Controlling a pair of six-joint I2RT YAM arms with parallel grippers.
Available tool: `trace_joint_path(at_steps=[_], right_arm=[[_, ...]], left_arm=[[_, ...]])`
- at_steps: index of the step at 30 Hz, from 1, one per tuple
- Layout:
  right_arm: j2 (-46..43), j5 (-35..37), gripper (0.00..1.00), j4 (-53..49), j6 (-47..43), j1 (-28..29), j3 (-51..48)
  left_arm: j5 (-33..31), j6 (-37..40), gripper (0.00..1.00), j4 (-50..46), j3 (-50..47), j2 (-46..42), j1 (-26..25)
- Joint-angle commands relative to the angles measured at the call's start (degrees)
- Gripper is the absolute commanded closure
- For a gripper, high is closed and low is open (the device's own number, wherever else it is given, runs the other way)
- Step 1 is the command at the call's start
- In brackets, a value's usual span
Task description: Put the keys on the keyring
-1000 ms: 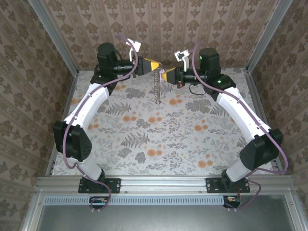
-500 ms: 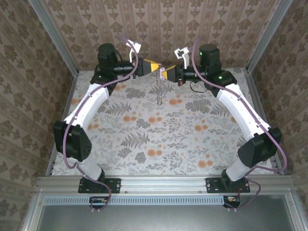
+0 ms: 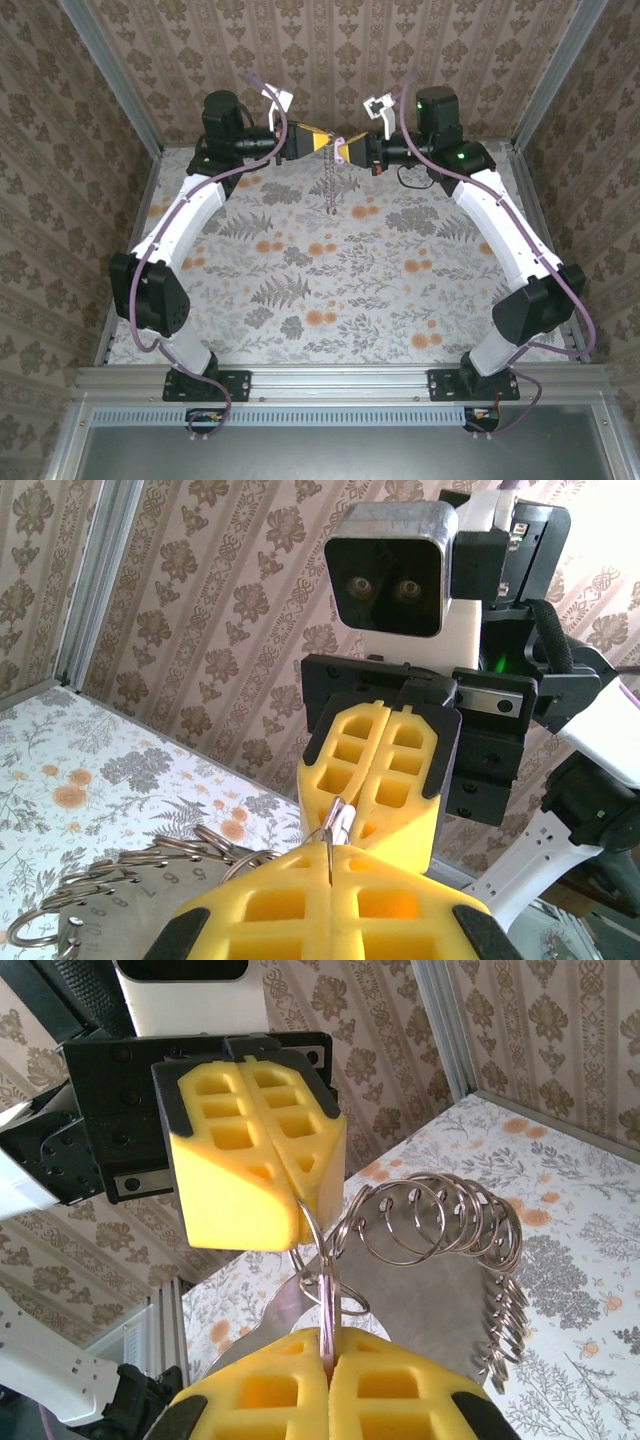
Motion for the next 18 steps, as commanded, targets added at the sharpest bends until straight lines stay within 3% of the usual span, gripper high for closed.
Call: trace_joint_path(at_steps=[1, 18], right_arm=[[1.0, -0.1, 1.00, -1.9, -1.9, -0.3, 3.3], [4.2, 1.4, 1.00, -10.3, -6.9, -0.5, 10.5]], left_arm=[[2.0, 1.9, 1.00, -0.1, -0.2, -2.4, -0.3], [3.2, 4.0, 1.00, -2.9, -0.1, -2.4, -0.4]])
